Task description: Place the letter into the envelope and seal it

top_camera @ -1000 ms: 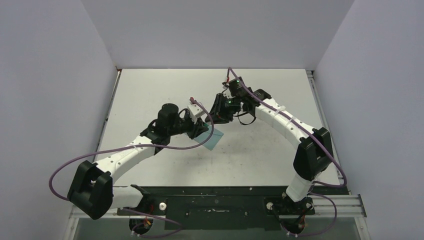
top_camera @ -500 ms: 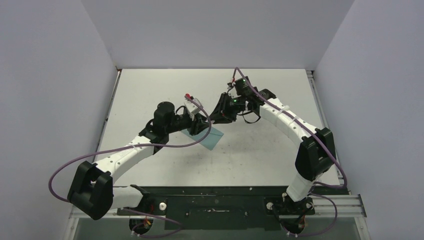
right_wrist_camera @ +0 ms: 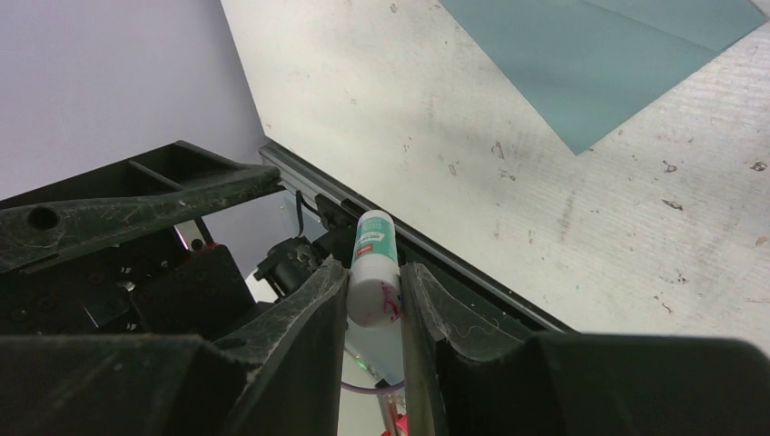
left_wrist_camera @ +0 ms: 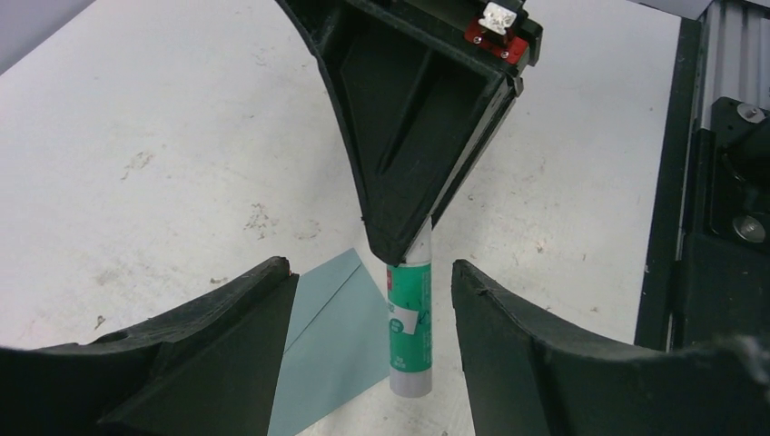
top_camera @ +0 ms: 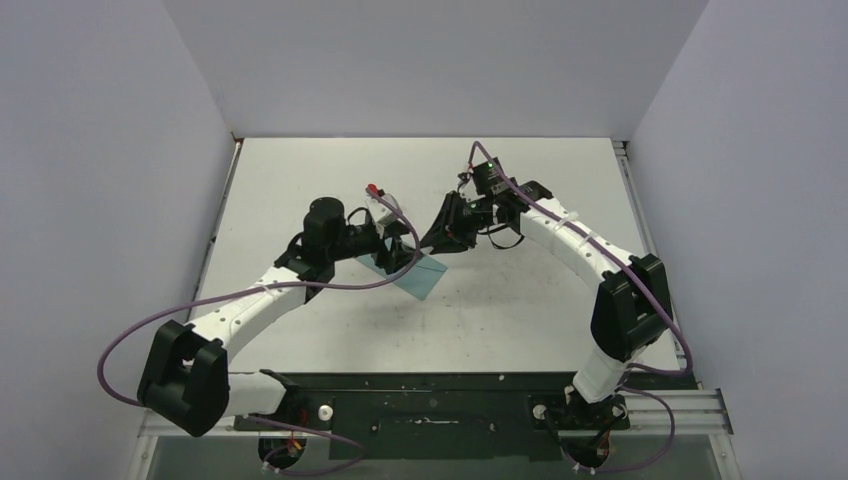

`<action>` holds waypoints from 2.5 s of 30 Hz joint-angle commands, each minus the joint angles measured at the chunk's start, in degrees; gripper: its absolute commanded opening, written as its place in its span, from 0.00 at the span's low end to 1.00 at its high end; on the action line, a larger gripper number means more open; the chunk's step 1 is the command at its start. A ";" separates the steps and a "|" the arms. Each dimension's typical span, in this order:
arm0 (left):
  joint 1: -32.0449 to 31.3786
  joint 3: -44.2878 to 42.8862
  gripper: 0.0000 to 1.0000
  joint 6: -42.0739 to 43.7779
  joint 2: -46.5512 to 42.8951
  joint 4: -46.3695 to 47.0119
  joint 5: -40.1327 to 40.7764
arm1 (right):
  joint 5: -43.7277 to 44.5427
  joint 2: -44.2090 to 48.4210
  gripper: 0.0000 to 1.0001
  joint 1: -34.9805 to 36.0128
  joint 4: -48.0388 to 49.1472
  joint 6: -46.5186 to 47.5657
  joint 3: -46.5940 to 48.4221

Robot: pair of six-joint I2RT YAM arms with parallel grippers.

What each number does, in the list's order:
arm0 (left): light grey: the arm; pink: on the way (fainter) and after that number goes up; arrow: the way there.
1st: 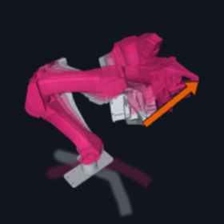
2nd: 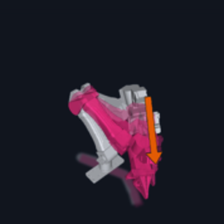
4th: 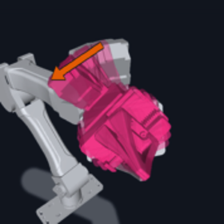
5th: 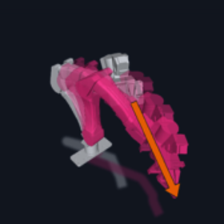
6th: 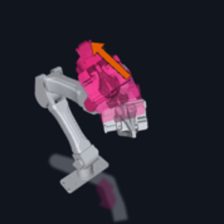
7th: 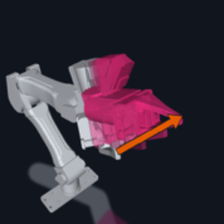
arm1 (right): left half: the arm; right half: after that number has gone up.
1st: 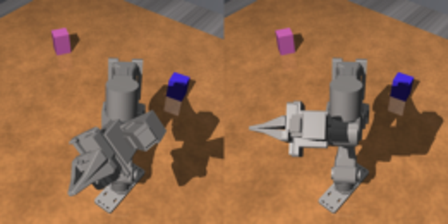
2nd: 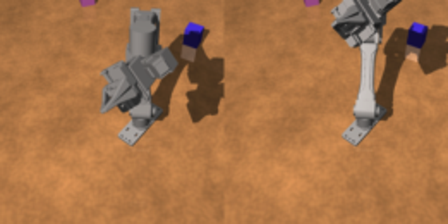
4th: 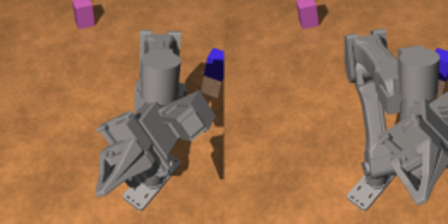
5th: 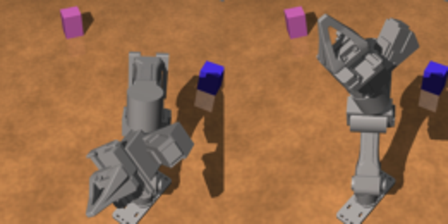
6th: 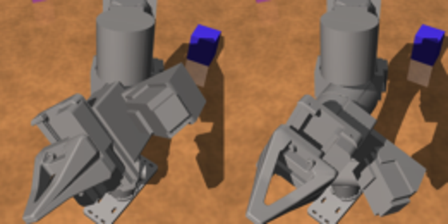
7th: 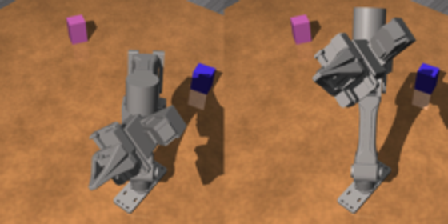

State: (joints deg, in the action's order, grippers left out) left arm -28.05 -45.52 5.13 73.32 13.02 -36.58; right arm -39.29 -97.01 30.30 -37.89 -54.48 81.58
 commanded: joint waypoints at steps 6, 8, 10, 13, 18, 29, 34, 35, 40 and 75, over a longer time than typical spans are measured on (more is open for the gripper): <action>0.19 -4.29 0.62 0.14 3.69 -3.62 -9.46 | -2.01 3.03 0.05 -0.77 2.64 -1.50 0.50; 0.19 -4.23 0.60 0.50 4.15 -4.23 -9.43 | -2.24 3.14 0.05 -0.86 2.94 -1.79 0.59; 0.19 -4.19 0.57 0.72 4.50 -4.55 -8.92 | -2.52 3.24 0.05 -0.86 3.37 -2.05 0.60; 0.11 -4.46 0.48 1.11 4.87 -5.05 -8.83 | -2.80 3.42 0.05 -0.86 3.83 -2.24 0.51; -0.20 -4.83 0.21 2.13 5.32 -5.36 -7.02 | -3.55 3.42 0.05 -0.82 4.57 -2.60 0.25; -0.51 -5.20 0.00 5.74 4.31 -6.67 -4.56 | -4.22 3.74 0.41 -0.69 3.93 -0.08 -0.50; -0.51 -4.94 0.00 6.25 3.96 -6.93 -4.00 | -3.93 3.90 0.62 -0.70 3.36 1.07 -0.05; -0.51 -4.87 0.00 6.32 3.94 -7.02 -3.96 | -3.83 4.05 0.64 -0.73 3.33 1.16 0.00; -0.51 -4.51 0.00 6.78 3.40 -7.12 -4.27 | -3.02 4.23 0.58 -1.03 2.97 1.46 -0.18; -1.17 -8.53 0.00 11.60 0.27 -2.36 -6.15 | -4.26 3.73 0.05 4.23 4.10 -0.08 -2.78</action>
State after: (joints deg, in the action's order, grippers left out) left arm -28.42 -48.03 12.84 76.62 3.88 -42.65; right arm -41.69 -95.02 30.74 -34.41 -53.43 79.90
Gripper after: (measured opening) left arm 0.208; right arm 0.249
